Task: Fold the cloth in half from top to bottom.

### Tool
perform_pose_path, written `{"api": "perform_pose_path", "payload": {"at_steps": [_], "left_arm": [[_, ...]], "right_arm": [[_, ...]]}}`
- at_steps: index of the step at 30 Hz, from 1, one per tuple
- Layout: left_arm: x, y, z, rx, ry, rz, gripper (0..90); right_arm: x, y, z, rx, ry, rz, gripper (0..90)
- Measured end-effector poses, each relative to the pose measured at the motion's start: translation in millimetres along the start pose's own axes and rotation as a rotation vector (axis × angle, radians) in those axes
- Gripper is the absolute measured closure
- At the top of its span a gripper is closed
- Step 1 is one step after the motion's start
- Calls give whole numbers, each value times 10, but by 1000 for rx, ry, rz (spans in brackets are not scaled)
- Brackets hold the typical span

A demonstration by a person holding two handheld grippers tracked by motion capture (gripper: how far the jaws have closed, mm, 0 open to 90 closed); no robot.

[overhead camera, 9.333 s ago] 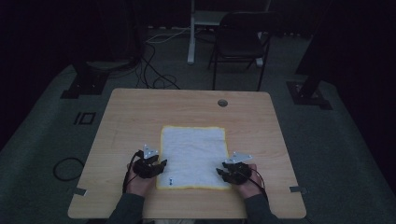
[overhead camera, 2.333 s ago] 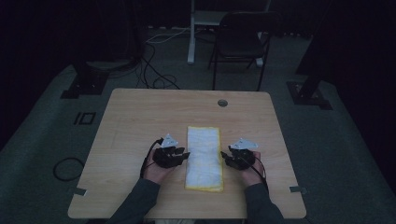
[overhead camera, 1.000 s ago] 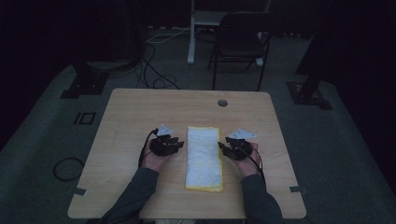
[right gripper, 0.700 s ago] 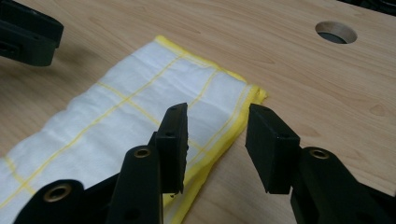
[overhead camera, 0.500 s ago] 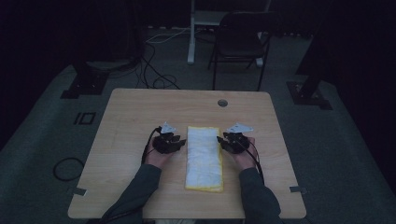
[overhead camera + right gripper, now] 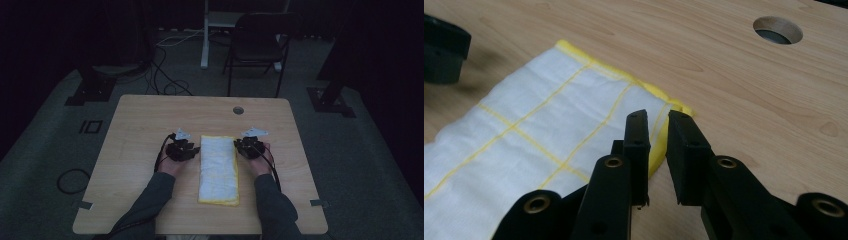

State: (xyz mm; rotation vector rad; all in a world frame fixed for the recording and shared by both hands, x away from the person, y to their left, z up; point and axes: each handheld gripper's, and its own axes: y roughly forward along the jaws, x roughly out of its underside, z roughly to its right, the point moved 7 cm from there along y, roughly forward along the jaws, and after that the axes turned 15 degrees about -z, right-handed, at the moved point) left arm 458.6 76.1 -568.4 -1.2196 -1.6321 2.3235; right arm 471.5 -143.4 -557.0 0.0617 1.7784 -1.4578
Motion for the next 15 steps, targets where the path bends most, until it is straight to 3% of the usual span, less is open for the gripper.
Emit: {"api": "perform_pose_path", "payload": {"at_steps": [5, 9, 11, 15], "left_arm": [[-62, 76, 19, -4, 15, -10, 622], [-110, 107, 14, -8, 13, -9, 616], [-163, 129, -1, -12, 10, -10, 614], [-216, 148, -23, -18, 3, -10, 610]], "right_arm": [[-44, 74, 30, 2, 11, -2, 743], [-67, 125, 58, -14, 42, 0, 716], [-98, 173, 92, -34, 84, 8, 711], [-132, 231, 117, -31, 103, 0, 684]]}}
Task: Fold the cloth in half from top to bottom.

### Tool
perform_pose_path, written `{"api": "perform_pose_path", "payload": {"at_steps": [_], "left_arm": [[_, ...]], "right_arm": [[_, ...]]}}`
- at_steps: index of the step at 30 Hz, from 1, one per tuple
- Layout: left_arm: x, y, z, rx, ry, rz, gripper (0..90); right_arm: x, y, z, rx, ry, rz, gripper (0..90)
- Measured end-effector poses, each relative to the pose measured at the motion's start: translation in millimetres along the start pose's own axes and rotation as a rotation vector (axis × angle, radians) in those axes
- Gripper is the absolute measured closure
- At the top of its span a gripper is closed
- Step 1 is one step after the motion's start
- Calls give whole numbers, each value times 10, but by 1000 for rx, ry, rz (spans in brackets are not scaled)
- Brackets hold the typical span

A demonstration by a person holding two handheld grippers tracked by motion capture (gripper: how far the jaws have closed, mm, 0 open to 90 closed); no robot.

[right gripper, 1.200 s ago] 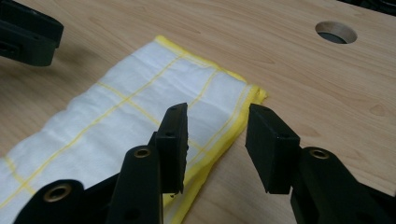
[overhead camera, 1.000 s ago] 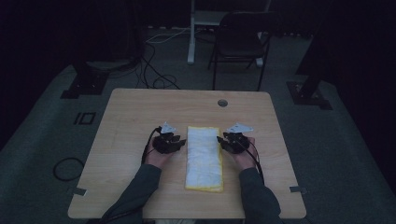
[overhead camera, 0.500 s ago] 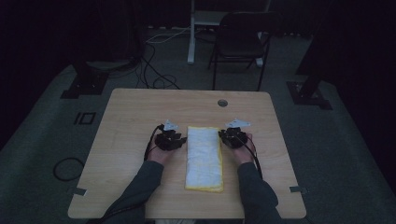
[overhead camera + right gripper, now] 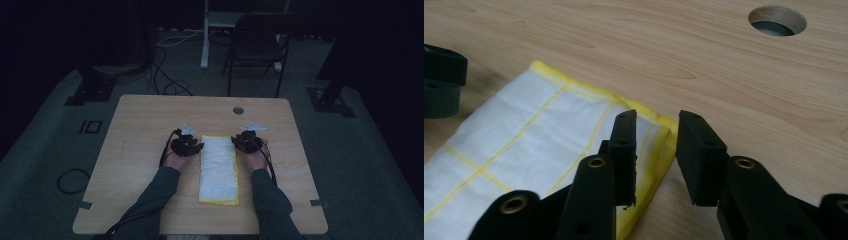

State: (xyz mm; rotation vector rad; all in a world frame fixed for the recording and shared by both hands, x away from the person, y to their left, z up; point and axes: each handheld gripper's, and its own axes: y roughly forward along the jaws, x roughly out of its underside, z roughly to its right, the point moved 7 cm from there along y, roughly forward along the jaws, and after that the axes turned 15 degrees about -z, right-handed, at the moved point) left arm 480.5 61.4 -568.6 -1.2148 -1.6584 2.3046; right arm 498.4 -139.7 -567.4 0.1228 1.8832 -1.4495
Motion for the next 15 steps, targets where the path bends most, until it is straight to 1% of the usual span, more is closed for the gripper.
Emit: {"api": "perform_pose_path", "payload": {"at_steps": [1, 3, 4, 7, 9, 11, 12, 13, 14, 15], "left_arm": [[-40, 16, -22, -5, -6, 2, 609], [-57, 26, -35, -5, -11, 1, 605], [-91, 52, -60, -9, -22, 1, 604], [-127, 99, -90, -15, -36, -7, 595], [-138, 135, -102, -18, -50, -15, 589], [-141, 158, -106, -20, -52, -21, 585], [-141, 189, -110, -25, -55, -29, 585], [-138, 231, -115, -30, -59, -41, 582], [-138, 231, -115, -30, -59, -41, 581], [-136, 267, -119, -30, -68, -49, 581]], "right_arm": [[-21, 43, 3, 0, 12, -7, 653], [-32, 75, -3, -2, 14, -13, 634], [-38, 100, -9, -2, 16, -20, 620], [-57, 158, -3, 12, 26, -30, 558], [-61, 200, 3, 13, 39, -41, 536], [-60, 225, 4, 11, 39, -50, 524], [-56, 252, 10, 16, 38, -59, 514], [-42, 298, 23, 22, 38, -79, 493], [-42, 304, 27, 22, 38, -79, 486], [-43, 306, 30, 22, 36, -79, 483]]}}
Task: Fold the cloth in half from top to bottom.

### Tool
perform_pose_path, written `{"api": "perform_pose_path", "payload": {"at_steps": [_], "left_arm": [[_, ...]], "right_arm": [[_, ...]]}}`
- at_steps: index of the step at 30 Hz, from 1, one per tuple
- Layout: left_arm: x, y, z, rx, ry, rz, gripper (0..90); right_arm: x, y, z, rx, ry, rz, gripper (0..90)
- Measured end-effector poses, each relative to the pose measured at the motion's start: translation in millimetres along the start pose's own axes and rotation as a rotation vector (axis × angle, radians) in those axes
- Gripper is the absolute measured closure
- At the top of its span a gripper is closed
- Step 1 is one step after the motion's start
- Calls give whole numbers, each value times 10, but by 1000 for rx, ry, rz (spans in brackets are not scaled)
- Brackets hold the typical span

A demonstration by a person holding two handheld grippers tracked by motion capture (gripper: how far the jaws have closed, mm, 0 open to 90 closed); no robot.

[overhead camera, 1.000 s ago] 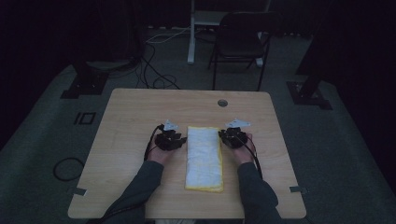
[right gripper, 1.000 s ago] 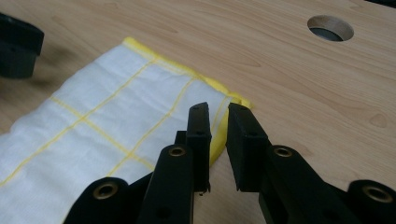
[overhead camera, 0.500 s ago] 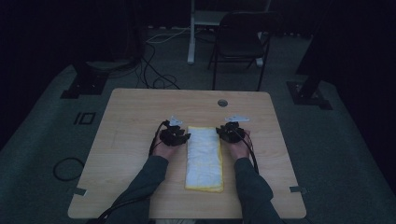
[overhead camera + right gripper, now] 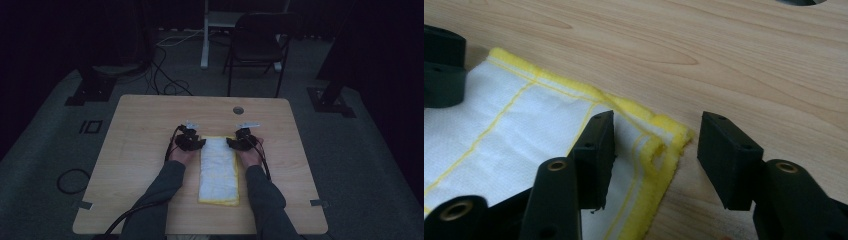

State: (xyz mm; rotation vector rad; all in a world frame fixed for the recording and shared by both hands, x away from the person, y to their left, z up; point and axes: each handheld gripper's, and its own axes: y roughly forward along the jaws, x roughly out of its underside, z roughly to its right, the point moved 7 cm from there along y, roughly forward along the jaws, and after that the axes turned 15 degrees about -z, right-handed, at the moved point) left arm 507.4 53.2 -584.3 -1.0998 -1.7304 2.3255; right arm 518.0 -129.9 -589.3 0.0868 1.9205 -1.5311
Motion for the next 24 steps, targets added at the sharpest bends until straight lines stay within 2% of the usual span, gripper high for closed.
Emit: {"api": "perform_pose_path", "payload": {"at_steps": [9, 11, 16, 21, 24], "left_arm": [[-31, 59, 21, 3, -6, 14, 582], [-37, 71, 45, 9, 6, 18, 588], [-44, 70, 43, 13, 1, 6, 664], [-51, 73, 50, 11, 0, 0, 697], [-60, 77, 64, 14, -6, -9, 733]], "right_arm": [[-17, 7, -19, 5, -23, -16, 523], [-16, 5, -27, 0, -28, -17, 553], [-14, 5, -47, -2, -45, -20, 600], [-14, 4, -56, -6, -48, -22, 626], [-14, 4, -71, -12, -51, -22, 673]]}}
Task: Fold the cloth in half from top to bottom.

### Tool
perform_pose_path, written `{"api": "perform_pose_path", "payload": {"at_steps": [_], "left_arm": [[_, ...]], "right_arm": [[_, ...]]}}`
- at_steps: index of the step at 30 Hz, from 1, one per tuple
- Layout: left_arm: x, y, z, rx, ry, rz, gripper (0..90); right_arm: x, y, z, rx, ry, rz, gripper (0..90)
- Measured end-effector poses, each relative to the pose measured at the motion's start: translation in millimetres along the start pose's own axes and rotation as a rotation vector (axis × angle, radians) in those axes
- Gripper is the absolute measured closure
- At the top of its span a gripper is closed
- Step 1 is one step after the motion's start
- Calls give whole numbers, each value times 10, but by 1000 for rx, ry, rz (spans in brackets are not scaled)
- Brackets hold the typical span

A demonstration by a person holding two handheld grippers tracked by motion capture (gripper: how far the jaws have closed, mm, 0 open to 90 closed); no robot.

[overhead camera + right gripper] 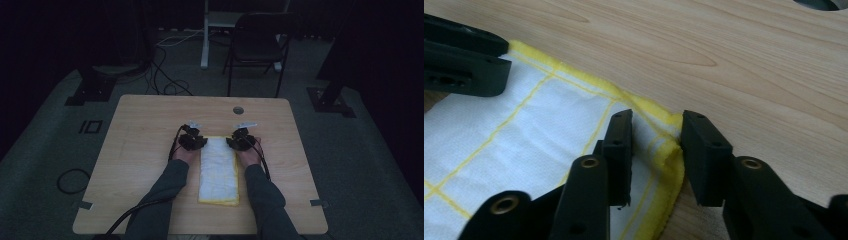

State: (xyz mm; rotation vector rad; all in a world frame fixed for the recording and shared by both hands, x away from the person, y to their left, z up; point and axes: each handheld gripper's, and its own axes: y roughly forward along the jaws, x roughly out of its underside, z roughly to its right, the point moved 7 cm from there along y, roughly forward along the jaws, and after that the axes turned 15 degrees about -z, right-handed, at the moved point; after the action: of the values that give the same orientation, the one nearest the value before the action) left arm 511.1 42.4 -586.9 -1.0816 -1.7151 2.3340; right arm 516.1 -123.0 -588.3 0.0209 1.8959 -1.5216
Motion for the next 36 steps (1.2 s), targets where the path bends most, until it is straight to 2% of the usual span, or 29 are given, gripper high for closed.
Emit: {"api": "perform_pose_path", "payload": {"at_steps": [3, 5, 7, 12, 18, 25, 34, 36], "left_arm": [[0, 4, 9, 5, -4, 0, 781], [-3, 6, 17, 11, -3, -6, 781], [-6, 7, 18, 20, -3, -12, 821], [-16, 8, 15, 36, -9, -23, 851], [-40, 11, 5, 39, -25, -31, 863], [-73, -19, 6, 21, -27, -11, 870], [-146, -144, 38, 15, -3, 25, 871], [-173, -186, 47, 16, 4, 35, 871]], "right_arm": [[2, -1, -10, -11, -2, 0, 710], [1, 1, -13, -14, -4, 3, 720], [3, 3, -22, -31, 1, 6, 763], [1, 8, -16, -62, 18, 9, 820], [-3, 14, 16, -108, 67, 18, 840], [-30, -15, 12, -88, 54, 22, 851], [-66, -106, 15, -77, 36, 47, 853], [-93, -174, 22, -75, 29, 70, 853]]}}
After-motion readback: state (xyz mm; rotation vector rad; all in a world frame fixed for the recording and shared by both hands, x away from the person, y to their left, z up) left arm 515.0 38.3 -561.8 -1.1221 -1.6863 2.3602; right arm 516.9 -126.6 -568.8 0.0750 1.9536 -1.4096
